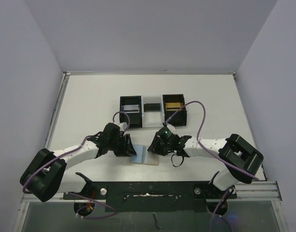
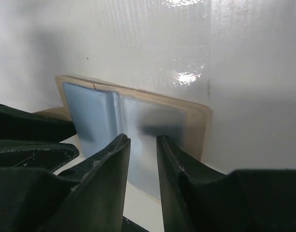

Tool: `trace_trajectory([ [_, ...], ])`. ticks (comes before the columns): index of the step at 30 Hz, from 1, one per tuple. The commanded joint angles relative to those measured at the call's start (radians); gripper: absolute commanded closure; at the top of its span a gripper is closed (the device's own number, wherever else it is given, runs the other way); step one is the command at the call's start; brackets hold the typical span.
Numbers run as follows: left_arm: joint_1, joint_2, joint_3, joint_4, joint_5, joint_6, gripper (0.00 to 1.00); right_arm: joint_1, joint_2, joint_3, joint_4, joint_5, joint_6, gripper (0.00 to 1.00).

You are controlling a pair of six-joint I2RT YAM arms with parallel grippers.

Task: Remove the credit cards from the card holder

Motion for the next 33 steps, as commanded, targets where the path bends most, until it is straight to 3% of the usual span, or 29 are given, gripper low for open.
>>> trace_trajectory([
  [1,-0.021,0.047,-0.014,0.093,0.048,-0.022,0.59,0.003,0.044,0.012,0.040,-0.055,-0.010,0.70],
  [4,-0.045,0.048,-0.027,0.153,0.054,-0.069,0.59,0.002,0.053,0.024,0.021,-0.060,-0.015,0.70],
  [9,-0.059,0.047,0.002,0.058,-0.039,-0.057,0.61,0.001,-0.029,0.099,-0.114,0.036,-0.070,0.67],
  [16,-0.059,0.031,-0.003,0.071,-0.034,-0.059,0.62,0.009,-0.115,0.171,-0.310,0.167,-0.089,0.64],
  [26,-0.059,0.043,0.007,0.065,-0.024,-0.053,0.63,0.014,-0.054,0.131,-0.275,0.108,-0.070,0.64],
  [33,-0.059,0.051,0.013,0.049,-0.016,-0.036,0.63,0.026,0.020,0.171,-0.337,0.111,-0.067,0.64],
])
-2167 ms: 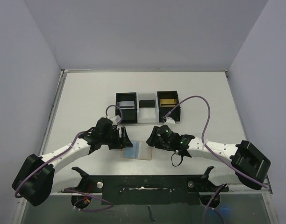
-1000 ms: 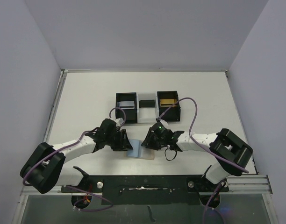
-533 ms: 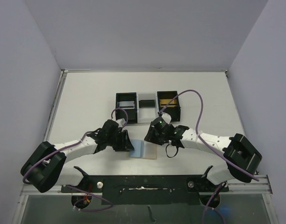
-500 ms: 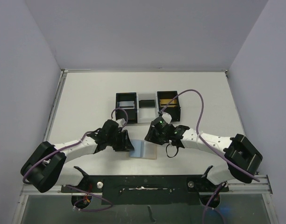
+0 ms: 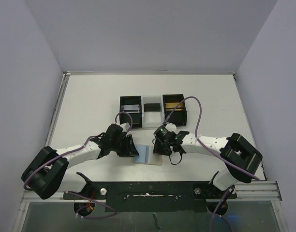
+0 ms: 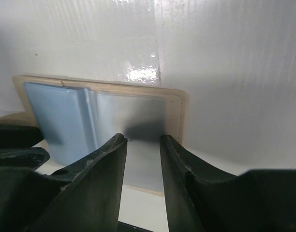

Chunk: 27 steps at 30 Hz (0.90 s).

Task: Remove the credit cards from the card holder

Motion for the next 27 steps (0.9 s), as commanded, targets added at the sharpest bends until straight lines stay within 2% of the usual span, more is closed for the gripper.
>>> trace_trajectory([
  [1,-0.012,0.020,0.018,-0.025,-0.003,0.021,0.63,0.017,0.024,0.052,-0.045,0.019,0.003,0.64],
  [14,-0.011,0.024,0.029,-0.038,-0.001,0.032,0.64,0.054,0.029,0.127,-0.166,0.091,0.005,0.56],
  [18,-0.011,0.022,0.028,-0.038,0.000,0.031,0.64,0.053,0.010,0.135,-0.155,0.082,-0.007,0.53],
  [27,-0.011,0.027,0.034,-0.035,0.006,0.032,0.64,0.050,0.058,0.120,-0.119,0.047,-0.010,0.53],
])
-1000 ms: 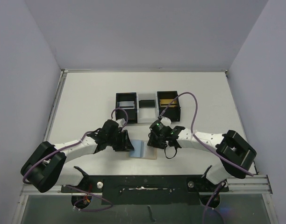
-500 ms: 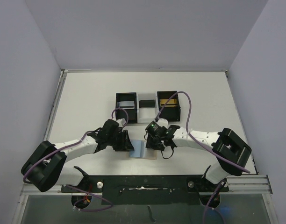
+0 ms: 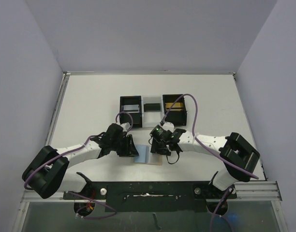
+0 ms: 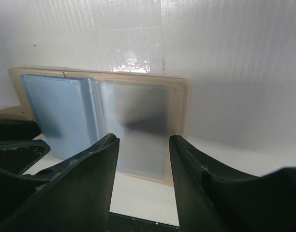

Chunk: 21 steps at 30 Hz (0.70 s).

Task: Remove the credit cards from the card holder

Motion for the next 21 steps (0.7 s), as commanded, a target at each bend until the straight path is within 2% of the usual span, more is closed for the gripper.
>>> trace_trajectory([
  [1,-0.012,0.017,0.023,-0.020,0.005,0.022,0.64,0.007,0.027,0.021,0.040,-0.002,-0.014,0.54],
  [9,-0.013,0.022,0.021,0.000,0.024,0.018,0.68,0.005,0.071,0.016,0.118,-0.066,-0.040,0.61],
  [13,-0.021,0.029,0.034,0.006,0.028,0.011,0.68,0.004,0.056,-0.001,0.213,-0.124,-0.062,0.62],
  [17,-0.025,0.038,0.038,0.024,0.033,-0.003,0.68,0.004,0.043,-0.004,0.232,-0.128,-0.067,0.62],
  [21,-0.035,0.057,0.087,-0.043,0.015,0.033,0.68,0.007,0.037,0.001,0.226,-0.108,-0.062,0.63],
])
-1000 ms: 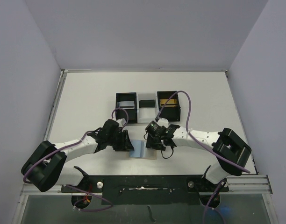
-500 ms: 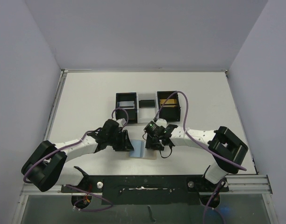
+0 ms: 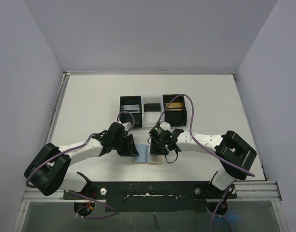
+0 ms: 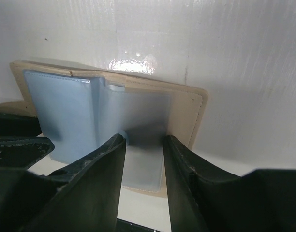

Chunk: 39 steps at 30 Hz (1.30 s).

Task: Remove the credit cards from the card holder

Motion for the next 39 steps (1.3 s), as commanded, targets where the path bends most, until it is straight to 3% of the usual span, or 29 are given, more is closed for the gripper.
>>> trace_trajectory([
  [1,-0.032,0.035,0.065,-0.028,0.008,0.031,0.68,0.009,-0.002,0.007,0.141,-0.057,0.014,0.64],
  [7,-0.036,0.041,0.073,0.001,0.023,0.011,0.69,0.013,-0.014,0.028,0.085,-0.005,0.018,0.73],
  [11,-0.038,0.017,0.064,0.031,0.029,-0.010,0.68,0.003,-0.065,-0.027,0.138,-0.015,0.032,0.75],
  [17,-0.038,0.031,0.059,0.060,0.045,-0.025,0.68,-0.008,-0.059,-0.071,0.182,-0.057,0.045,0.74],
  [25,-0.039,0.042,0.082,0.016,0.025,-0.011,0.60,-0.004,-0.036,-0.042,0.015,0.021,0.084,0.74],
  [31,-0.067,0.096,0.118,-0.037,0.013,0.032,0.59,-0.001,-0.050,-0.096,0.070,-0.012,0.111,0.72],
  [39,-0.121,0.105,0.127,0.073,0.063,-0.033,0.68,-0.002,-0.018,-0.124,0.108,-0.043,0.125,0.73],
])
